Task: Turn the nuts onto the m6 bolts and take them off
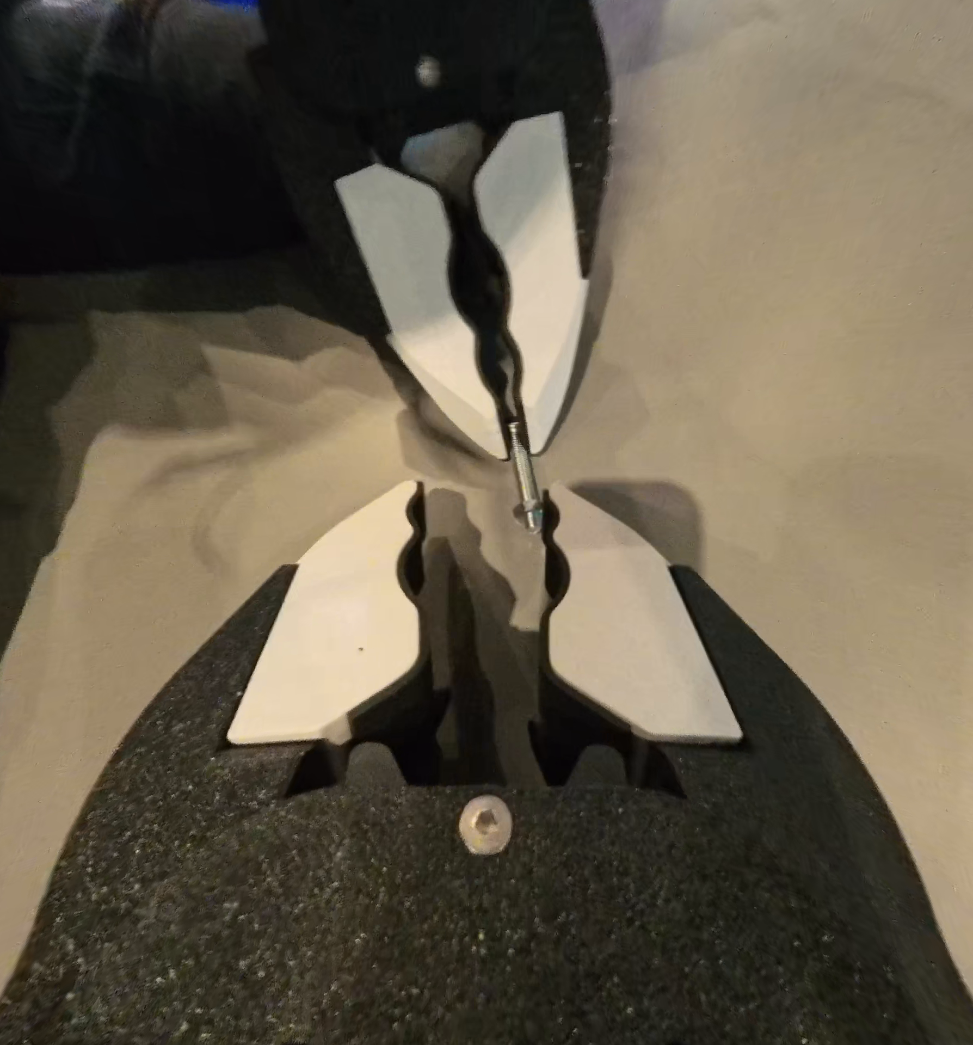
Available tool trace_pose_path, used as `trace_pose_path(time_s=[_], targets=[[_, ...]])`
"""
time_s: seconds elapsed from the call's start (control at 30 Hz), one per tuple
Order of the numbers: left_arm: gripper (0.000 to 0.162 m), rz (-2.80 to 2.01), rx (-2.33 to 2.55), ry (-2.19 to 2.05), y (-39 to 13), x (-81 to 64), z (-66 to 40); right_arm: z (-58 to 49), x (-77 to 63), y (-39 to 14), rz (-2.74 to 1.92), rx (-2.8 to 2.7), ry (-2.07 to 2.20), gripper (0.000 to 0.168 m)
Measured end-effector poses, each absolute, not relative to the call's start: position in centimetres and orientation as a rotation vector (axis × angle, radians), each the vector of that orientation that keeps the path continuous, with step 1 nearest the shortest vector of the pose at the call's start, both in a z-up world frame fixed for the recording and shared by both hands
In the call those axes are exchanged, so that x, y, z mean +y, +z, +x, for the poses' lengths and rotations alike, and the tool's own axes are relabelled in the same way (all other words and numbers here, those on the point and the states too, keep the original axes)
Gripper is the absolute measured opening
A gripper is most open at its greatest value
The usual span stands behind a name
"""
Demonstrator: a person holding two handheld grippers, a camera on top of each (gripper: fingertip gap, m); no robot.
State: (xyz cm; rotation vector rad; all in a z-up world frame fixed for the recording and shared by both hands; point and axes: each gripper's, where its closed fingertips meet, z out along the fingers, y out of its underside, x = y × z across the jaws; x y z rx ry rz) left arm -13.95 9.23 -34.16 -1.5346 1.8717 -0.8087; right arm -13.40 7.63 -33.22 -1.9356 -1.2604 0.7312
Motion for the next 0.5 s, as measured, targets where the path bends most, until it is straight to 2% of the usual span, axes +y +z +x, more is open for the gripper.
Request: trace_pose_path(time_s=[0.03, 0.07, 0.1, 0.17, 0.23, 0.3, 0.33, 0.37, 0.4, 0.43, 0.5], targets=[[0.005, -1.532, 1.875, -0.809, -34.2, 9.2, -13.9, -13.6, 7.0, -33.0, -1.897, -1.300, 0.762, 0.029], [0.005, -1.532, 1.873, -0.809, -34.2, 9.2, -14.0, -14.0, 5.7, -32.4, -1.832, -1.359, 0.849, 0.003], [0.005, -1.533, 1.874, -0.810, -34.2, 9.2, -14.0, -13.9, 6.0, -32.1, -1.825, -1.322, 0.846, 0.008], [0.005, -1.534, 1.874, -0.811, -34.1, 9.2, -14.0, -13.5, 7.0, -31.8, -1.845, -1.236, 0.811, 0.030], [0.005, -1.534, 1.874, -0.812, -34.1, 9.2, -14.0, -13.3, 7.7, -32.2, -1.885, -1.210, 0.765, 0.039], [0.005, -1.533, 1.874, -0.811, -34.2, 9.2, -14.0, -13.4, 7.7, -32.9, -1.919, -1.247, 0.732, 0.038], [0.005, -1.533, 1.875, -0.811, -34.2, 9.2, -14.0, -13.5, 7.3, -33.0, -1.909, -1.280, 0.733, 0.032], [0.005, -1.534, 1.874, -0.812, -34.2, 9.2, -14.0, -13.8, 6.3, -32.8, -1.861, -1.343, 0.787, 0.008], [0.005, -1.534, 1.874, -0.812, -34.2, 9.2, -14.0, -13.9, 5.9, -32.5, -1.832, -1.351, 0.814, 0.004], [0.005, -1.534, 1.874, -0.812, -34.1, 9.2, -14.0, -13.8, 6.3, -32.2, -1.828, -1.312, 0.809, 0.007], [0.005, -1.535, 1.874, -0.813, -34.2, 9.2, -14.0, -13.4, 7.4, -32.0, -1.859, -1.225, 0.776, 0.028]])
